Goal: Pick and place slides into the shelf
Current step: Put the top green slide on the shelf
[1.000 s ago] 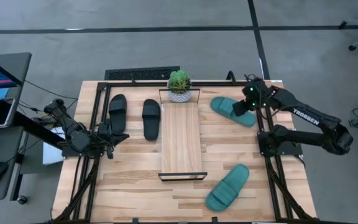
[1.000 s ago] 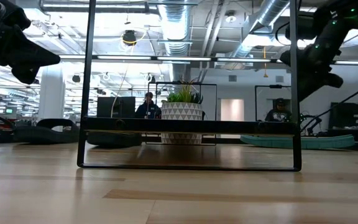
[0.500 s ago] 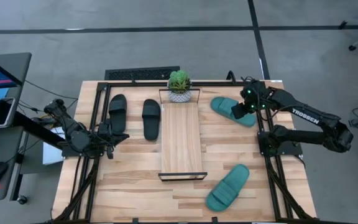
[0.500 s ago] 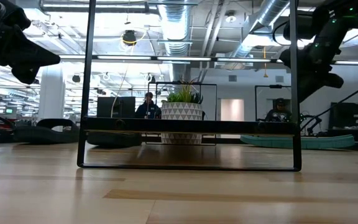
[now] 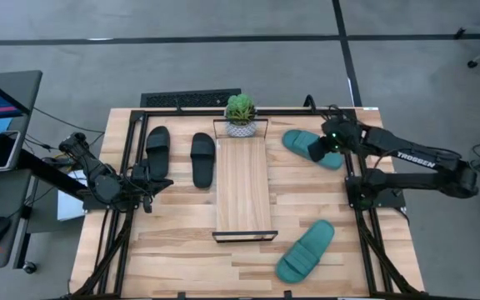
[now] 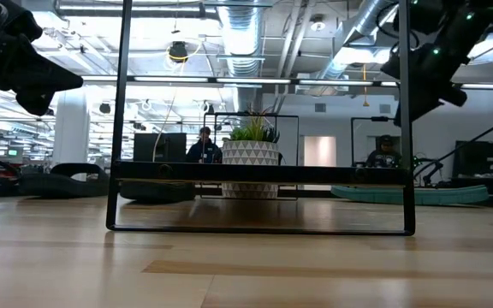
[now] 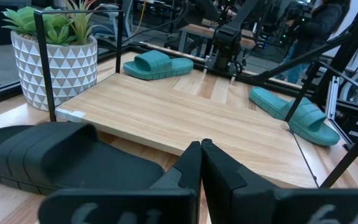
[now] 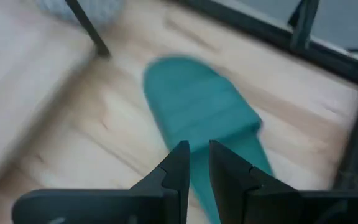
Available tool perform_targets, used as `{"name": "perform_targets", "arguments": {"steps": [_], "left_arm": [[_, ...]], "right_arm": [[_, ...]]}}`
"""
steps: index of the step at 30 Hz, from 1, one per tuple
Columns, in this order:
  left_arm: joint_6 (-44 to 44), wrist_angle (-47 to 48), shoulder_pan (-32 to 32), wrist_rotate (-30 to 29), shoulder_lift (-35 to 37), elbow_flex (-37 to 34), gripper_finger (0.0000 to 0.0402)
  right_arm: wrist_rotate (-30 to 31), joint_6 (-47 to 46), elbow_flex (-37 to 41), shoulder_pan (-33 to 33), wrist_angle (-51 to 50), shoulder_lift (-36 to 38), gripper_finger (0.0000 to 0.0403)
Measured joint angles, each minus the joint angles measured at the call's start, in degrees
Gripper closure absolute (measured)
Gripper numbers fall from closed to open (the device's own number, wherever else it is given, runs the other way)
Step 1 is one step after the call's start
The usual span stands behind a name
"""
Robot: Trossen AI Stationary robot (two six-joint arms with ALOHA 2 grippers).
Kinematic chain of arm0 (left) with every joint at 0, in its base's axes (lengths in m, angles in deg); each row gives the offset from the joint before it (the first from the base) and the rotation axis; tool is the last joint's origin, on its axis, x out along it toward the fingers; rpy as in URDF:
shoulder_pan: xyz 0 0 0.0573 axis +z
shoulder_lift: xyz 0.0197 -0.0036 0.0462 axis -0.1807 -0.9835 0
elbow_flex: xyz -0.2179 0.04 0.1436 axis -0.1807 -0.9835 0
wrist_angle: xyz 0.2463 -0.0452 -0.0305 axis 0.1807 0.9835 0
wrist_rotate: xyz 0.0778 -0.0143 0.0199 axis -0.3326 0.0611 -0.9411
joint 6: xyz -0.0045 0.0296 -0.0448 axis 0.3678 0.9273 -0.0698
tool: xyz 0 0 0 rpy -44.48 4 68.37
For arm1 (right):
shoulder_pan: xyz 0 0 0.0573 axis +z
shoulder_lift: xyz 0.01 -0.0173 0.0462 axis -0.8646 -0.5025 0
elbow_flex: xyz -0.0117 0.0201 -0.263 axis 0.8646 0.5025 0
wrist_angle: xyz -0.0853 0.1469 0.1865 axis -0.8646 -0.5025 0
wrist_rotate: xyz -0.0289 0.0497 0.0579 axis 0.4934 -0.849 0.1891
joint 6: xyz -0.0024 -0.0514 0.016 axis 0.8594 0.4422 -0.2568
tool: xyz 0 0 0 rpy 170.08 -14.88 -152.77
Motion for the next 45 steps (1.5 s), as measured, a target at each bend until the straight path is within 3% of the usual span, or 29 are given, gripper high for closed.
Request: {"name": "perform_targets", "arguments": {"steps": [11,17,29,35,45], "left_arm": [[0.0,0.0,0.01,0.0,0.0,0.0,0.0401],[0.0,0.0,0.02,0.0,0.0,0.0,0.0401],[0.0,0.0,0.01,0.02,0.0,0.0,0.0401],[0.0,0.0,0.02,0.02,0.0,0.0,0.0401],[0.0,0.0,0.02,0.02,0.0,0.0,0.0401]], "right_arm": [[-0.03,-20.95,9.5,6.13,6.57,4.0,0.0344],[1.25,-28.67,9.76,6.86,8.14,3.45,0.0304],[-0.15,-44.5,9.76,0.31,8.82,3.05,0.0219],[-2.77,-45.27,9.76,-2.36,10.35,-0.96,0.0204],[-4.78,-43.43,9.76,-4.64,14.22,-10.38,0.0213]]}}
